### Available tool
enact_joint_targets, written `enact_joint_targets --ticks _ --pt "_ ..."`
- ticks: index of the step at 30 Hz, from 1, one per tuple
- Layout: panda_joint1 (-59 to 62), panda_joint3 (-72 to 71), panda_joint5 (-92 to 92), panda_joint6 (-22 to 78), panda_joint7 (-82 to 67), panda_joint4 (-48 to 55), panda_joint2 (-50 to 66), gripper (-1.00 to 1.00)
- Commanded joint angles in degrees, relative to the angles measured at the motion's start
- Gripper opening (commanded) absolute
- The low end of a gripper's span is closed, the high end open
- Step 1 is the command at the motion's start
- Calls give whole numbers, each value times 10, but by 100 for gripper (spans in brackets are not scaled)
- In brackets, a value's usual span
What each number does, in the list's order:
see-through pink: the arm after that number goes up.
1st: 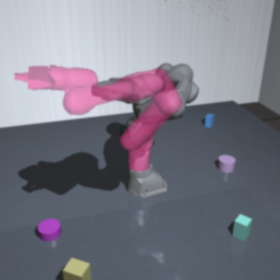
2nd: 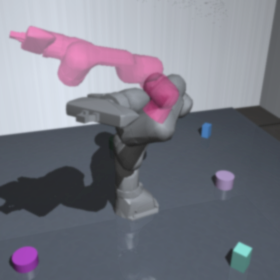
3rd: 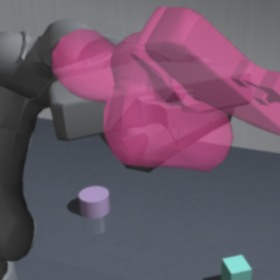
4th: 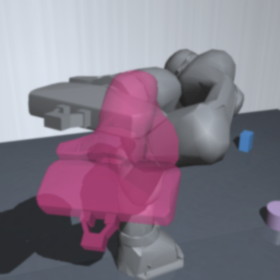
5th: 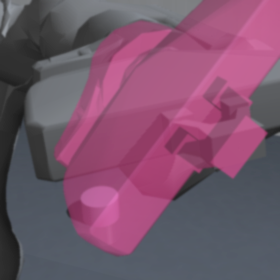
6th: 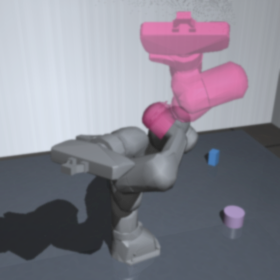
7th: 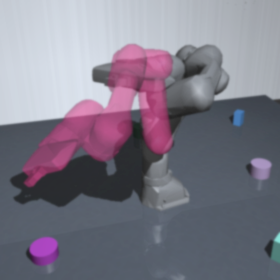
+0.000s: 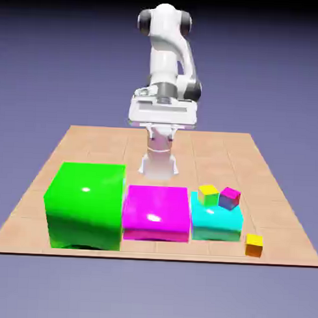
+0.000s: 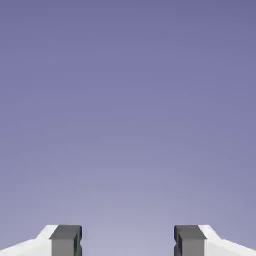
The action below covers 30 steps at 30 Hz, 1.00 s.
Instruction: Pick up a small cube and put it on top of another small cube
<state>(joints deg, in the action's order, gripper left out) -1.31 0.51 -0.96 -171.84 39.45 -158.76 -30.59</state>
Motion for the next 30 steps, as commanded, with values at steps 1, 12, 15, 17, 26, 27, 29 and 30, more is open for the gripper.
enact_joint_targets --ticks 1,12,15,17,26,27,29,30 --pt "-5 4 -8 18 -25 19 17 0" --pt "-62 51 -95 216 -299 223 206 0" --pt "-78 64 -119 270 -374 279 257 0" --pt "-88 72 -135 306 -424 316 292 0" --pt "-135 110 -207 468 -648 483 446 0" --pt "-140 115 -215 486 -673 502 463 0" --pt "-151 123 -231 522 -723 539 498 0" --pt "-156 127 -239 540 -748 558 515 0"
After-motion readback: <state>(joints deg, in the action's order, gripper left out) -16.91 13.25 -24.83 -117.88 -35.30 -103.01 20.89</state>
